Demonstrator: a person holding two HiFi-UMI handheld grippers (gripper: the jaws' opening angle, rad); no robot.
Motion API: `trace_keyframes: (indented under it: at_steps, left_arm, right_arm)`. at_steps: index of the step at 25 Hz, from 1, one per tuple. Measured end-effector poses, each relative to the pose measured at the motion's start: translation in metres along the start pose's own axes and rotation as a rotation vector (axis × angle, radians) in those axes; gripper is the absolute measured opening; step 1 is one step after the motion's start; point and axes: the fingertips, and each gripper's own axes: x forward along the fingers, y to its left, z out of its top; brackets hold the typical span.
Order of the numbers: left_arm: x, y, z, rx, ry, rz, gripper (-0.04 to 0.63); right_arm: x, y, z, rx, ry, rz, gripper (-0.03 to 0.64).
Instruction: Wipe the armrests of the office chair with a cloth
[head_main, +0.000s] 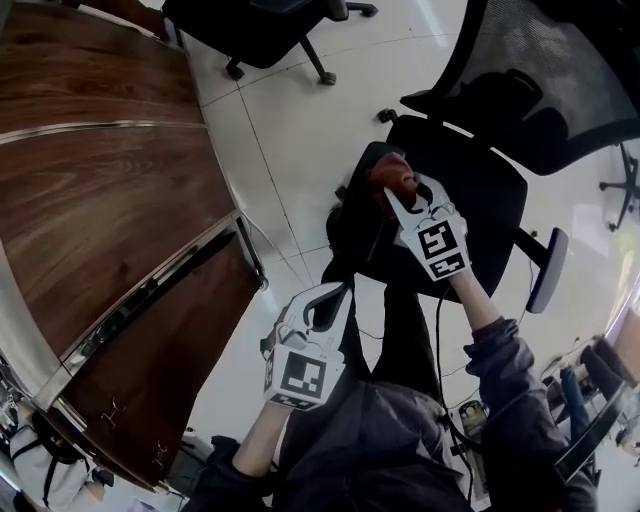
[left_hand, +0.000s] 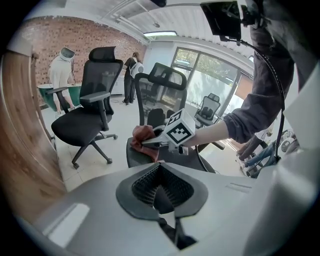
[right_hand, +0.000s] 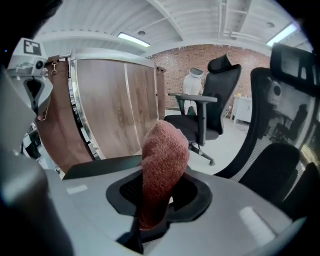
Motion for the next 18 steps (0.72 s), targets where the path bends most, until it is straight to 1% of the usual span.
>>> trace_keyframes:
  at_steps: [5,7,9,13,15,18]
  left_arm:
    - [0.003,0.000,0.001,0.006,0.008,-0.002,0.015]
    - [0.004,-0.001,0.002,0.007,0.009,-0.005,0.015]
    - [0.005,-0.003,0.003,0.008,0.010,-0.010,0.015]
    - [0.008,-0.005,0.004,0.011,0.012,-0.021,0.015]
    - [0.009,-0.006,0.005,0.015,0.013,-0.027,0.015]
    - [0.011,-0.007,0.006,0.020,0.014,-0.034,0.014]
  right_arm:
    - [0.013,-0.033,0.009,-0.043,0.026,-0.065,0.095]
    - [0.014,-0.038,0.010,-0.022,0.031,-0.087,0.095]
    - [0.011,-0.035,0.009,0.004,0.026,-0.099,0.095]
    - [-0.005,-0.002,0.000,0.065,0.007,-0.078,0.095]
    - [-0.016,0.023,-0.006,0.091,-0.003,-0.042,0.095]
    - [-0.032,0.064,-0.013,0.094,-0.016,0.031,0.095]
